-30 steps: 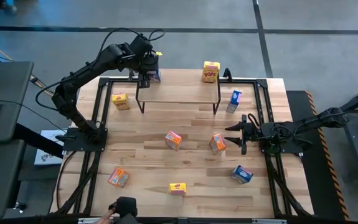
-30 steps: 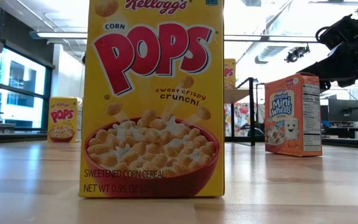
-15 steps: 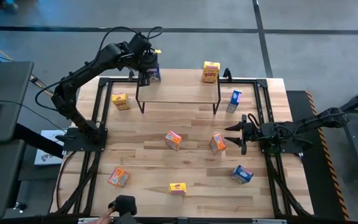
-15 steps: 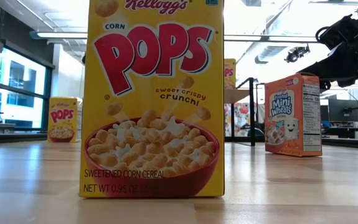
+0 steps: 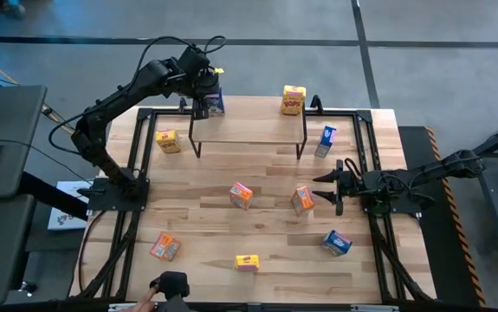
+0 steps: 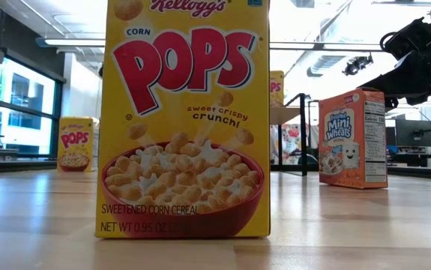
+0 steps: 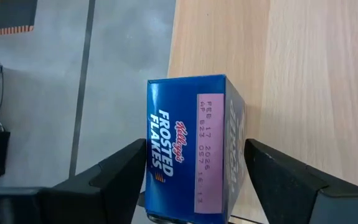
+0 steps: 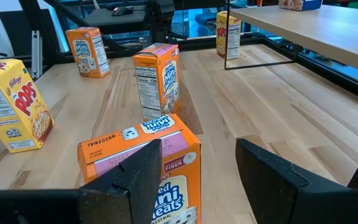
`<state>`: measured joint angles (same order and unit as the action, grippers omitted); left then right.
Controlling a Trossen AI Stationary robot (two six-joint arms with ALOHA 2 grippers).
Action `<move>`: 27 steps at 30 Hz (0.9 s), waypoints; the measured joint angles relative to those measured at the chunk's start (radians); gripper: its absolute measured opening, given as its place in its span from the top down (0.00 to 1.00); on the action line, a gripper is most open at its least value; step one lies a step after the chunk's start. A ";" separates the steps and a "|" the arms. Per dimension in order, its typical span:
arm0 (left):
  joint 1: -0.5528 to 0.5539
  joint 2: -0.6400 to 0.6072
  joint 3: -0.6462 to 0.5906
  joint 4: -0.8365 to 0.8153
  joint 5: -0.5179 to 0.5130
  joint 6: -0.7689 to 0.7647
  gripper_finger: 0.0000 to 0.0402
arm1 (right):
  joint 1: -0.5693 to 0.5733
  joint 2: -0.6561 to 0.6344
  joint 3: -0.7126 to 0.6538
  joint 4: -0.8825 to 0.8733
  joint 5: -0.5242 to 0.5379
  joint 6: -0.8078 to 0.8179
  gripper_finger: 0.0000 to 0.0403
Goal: Stack cereal on shelf
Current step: Put the middle left blue cereal box on the shelf, then put the top right orange cereal box on the shelf
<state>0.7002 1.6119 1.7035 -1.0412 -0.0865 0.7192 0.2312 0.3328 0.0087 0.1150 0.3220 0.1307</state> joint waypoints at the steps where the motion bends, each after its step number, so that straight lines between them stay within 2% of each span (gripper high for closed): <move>1: 0.000 -0.001 0.000 0.000 -0.001 0.000 0.34 | 0.000 0.000 0.000 0.000 0.000 0.000 0.51; 17: 0.000 -0.065 0.000 0.000 -0.013 -0.014 0.33 | 0.000 0.000 0.000 0.000 0.000 0.000 0.51; 27: -0.027 -0.144 0.000 -0.020 -0.031 -0.130 0.33 | 0.000 0.000 0.000 0.000 0.000 0.000 0.51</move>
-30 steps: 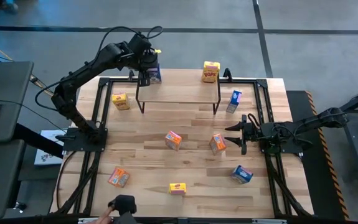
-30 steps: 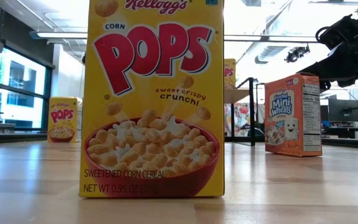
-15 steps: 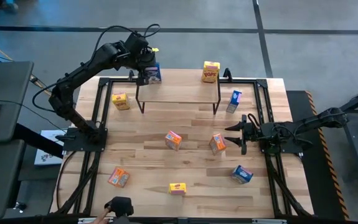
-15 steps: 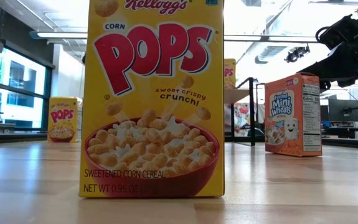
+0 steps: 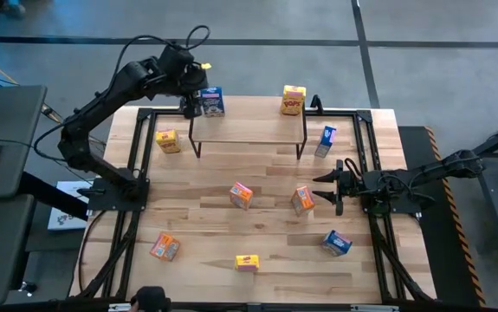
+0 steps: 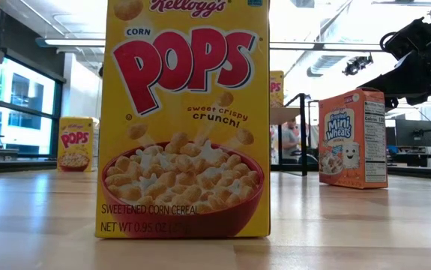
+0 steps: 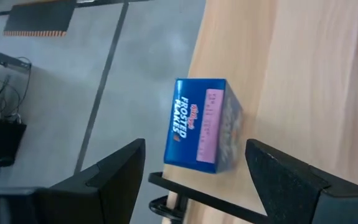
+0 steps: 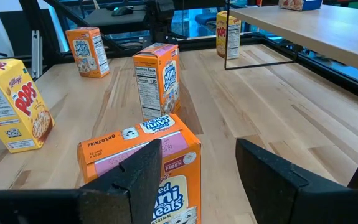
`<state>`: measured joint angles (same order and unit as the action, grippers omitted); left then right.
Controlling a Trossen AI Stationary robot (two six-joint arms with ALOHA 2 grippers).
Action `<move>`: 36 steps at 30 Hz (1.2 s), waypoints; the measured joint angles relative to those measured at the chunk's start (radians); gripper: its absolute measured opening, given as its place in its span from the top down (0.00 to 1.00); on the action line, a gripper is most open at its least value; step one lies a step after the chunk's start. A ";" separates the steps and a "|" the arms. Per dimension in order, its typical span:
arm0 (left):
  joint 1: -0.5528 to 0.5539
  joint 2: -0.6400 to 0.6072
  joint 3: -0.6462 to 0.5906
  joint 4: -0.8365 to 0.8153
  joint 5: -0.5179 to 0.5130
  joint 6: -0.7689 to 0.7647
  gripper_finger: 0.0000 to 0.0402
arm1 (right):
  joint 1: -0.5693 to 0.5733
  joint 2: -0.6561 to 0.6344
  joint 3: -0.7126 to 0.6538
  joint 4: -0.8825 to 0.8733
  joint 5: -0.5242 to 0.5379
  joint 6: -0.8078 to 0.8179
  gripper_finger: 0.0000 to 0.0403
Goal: Stack cereal on shelf
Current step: Put the top right orange cereal box on the shelf
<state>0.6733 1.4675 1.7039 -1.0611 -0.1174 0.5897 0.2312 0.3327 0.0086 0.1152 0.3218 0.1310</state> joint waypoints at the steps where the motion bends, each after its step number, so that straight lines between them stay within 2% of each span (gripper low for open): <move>1: -0.006 -0.008 0.000 -0.006 -0.003 -0.014 0.33 | 0.000 0.000 0.000 0.000 0.000 0.000 0.51; 8: -0.057 -0.058 0.000 -0.107 0.010 -0.132 0.33 | 0.000 0.000 0.000 0.000 0.000 0.000 0.51; 15: -0.112 -0.122 0.000 -0.186 0.184 -0.267 0.33 | 0.000 0.000 0.000 0.000 0.000 0.000 0.51; 19: -0.141 -0.166 0.000 -0.181 0.316 -0.269 0.33 | 0.000 0.000 0.000 0.000 0.000 0.000 0.51; 22: -0.156 -0.199 -0.001 -0.174 0.376 -0.276 0.33 | 0.000 0.000 0.000 0.000 0.000 0.000 0.51; 28: -0.183 -0.304 -0.094 -0.118 0.384 -0.320 0.33 | 0.000 0.000 0.000 0.000 0.000 0.000 0.51; 36: -0.215 -0.409 -0.265 0.101 0.376 -0.428 0.33 | 0.000 0.000 0.000 0.000 0.000 0.000 0.51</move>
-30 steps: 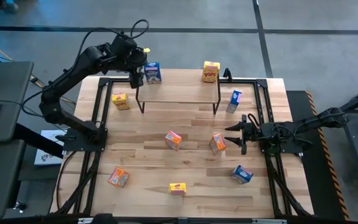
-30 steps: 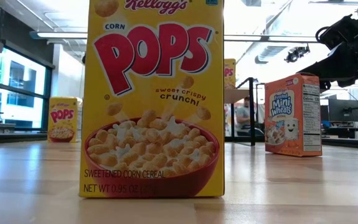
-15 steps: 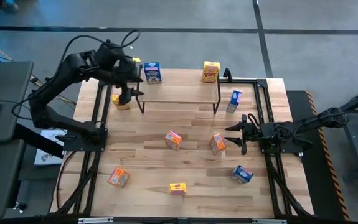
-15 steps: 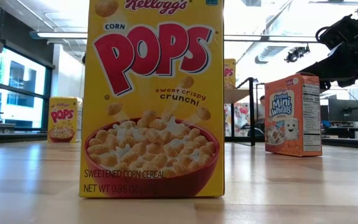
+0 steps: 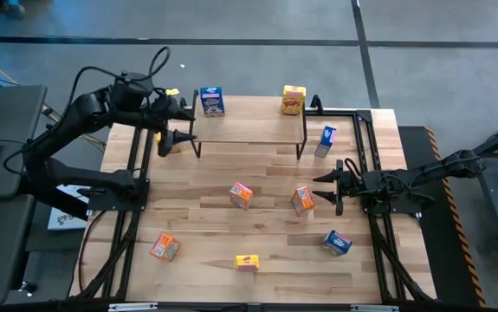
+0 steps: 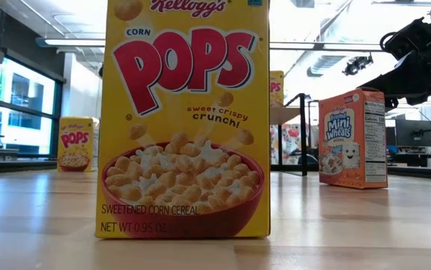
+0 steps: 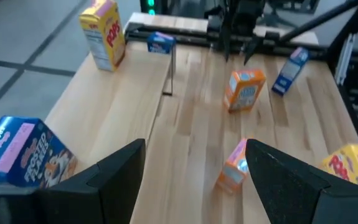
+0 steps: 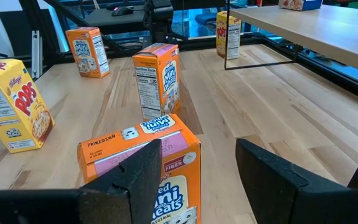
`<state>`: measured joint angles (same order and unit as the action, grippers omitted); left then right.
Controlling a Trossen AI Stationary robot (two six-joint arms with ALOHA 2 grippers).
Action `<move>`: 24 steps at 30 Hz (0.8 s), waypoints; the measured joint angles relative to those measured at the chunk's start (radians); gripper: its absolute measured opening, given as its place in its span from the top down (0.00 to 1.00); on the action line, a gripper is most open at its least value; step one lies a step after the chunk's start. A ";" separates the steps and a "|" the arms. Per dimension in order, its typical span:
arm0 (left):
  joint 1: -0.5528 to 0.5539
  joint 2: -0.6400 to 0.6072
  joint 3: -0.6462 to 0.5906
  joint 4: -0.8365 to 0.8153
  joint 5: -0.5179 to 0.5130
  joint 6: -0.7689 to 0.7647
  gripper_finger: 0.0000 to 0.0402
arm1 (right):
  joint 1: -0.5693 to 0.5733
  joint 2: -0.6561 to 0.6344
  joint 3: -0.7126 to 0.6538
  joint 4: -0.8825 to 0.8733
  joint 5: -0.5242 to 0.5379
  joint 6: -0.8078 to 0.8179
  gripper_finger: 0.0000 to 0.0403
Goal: Stack cereal on shelf
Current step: Put the top right orange cereal box on the shelf
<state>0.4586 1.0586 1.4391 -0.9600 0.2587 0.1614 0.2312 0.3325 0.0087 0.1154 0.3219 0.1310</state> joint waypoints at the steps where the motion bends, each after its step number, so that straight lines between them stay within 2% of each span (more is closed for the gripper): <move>1: -0.005 -0.007 -0.021 0.027 -0.001 -0.009 0.33 | 0.000 0.000 0.000 0.000 0.000 0.000 0.51; 7: -0.027 -0.024 -0.149 0.206 -0.002 -0.079 0.33 | 0.000 0.000 0.000 0.000 0.000 0.000 0.51; 14: -0.075 -0.024 -0.255 0.310 -0.027 -0.156 0.33 | 0.000 0.000 0.000 0.000 0.000 0.000 0.51; 24: -0.230 -0.029 -0.351 0.393 -0.246 -0.176 0.33 | 0.000 0.000 0.000 0.004 0.001 0.000 0.51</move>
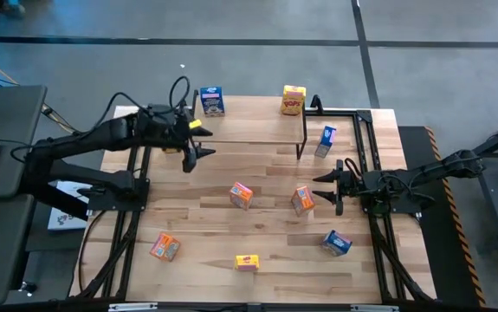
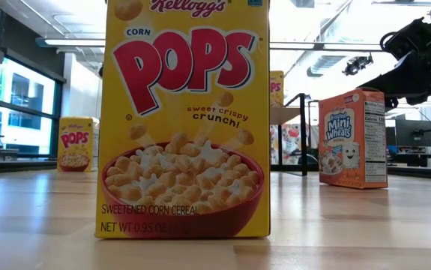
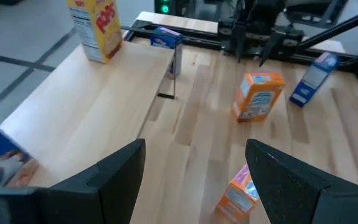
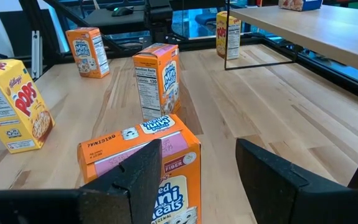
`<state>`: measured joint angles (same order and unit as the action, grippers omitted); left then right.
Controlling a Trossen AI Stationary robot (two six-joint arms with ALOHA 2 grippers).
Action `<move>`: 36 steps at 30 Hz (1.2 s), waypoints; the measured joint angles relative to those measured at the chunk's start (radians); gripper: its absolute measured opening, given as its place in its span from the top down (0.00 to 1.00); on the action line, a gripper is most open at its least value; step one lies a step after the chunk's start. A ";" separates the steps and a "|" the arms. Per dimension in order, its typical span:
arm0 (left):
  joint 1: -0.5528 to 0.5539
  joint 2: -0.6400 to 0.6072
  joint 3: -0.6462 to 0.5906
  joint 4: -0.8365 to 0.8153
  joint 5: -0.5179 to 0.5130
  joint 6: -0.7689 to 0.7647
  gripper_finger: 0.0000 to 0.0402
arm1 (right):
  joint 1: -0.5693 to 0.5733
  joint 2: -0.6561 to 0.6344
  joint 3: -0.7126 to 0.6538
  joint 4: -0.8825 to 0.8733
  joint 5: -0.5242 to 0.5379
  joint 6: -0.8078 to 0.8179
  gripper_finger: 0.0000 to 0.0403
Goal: Stack cereal on shelf
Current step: Put the top right orange cereal box on the shelf
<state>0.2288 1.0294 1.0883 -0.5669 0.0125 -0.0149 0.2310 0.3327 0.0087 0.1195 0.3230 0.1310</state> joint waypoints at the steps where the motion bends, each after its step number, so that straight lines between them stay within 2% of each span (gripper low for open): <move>1: -0.014 -0.001 -0.015 0.014 0.000 -0.003 0.33 | 0.000 0.000 0.000 0.001 0.003 0.000 0.51; 9: -0.097 -0.002 -0.118 0.107 -0.018 -0.037 0.33 | 0.000 0.000 0.000 0.005 -0.046 0.002 0.48; 16: -0.150 -0.003 -0.148 0.127 -0.122 -0.102 0.33 | 0.000 0.000 0.000 0.022 -0.108 -0.034 0.30; 20: -0.197 -0.003 -0.174 0.130 -0.217 -0.169 0.33 | 0.000 0.000 0.000 0.020 -0.126 -0.053 0.22; 31: -0.334 -0.003 -0.253 0.123 -0.444 -0.324 0.33 | 0.000 0.000 0.000 0.020 -0.119 -0.053 0.21; 36: -0.359 -0.003 -0.253 0.133 -0.471 -0.326 0.33 | 0.000 0.000 0.000 0.024 -0.117 -0.015 0.21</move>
<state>-0.1305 1.0264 0.8350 -0.4342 -0.4583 -0.3409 0.2310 0.3326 0.0090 0.1430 0.2058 0.1158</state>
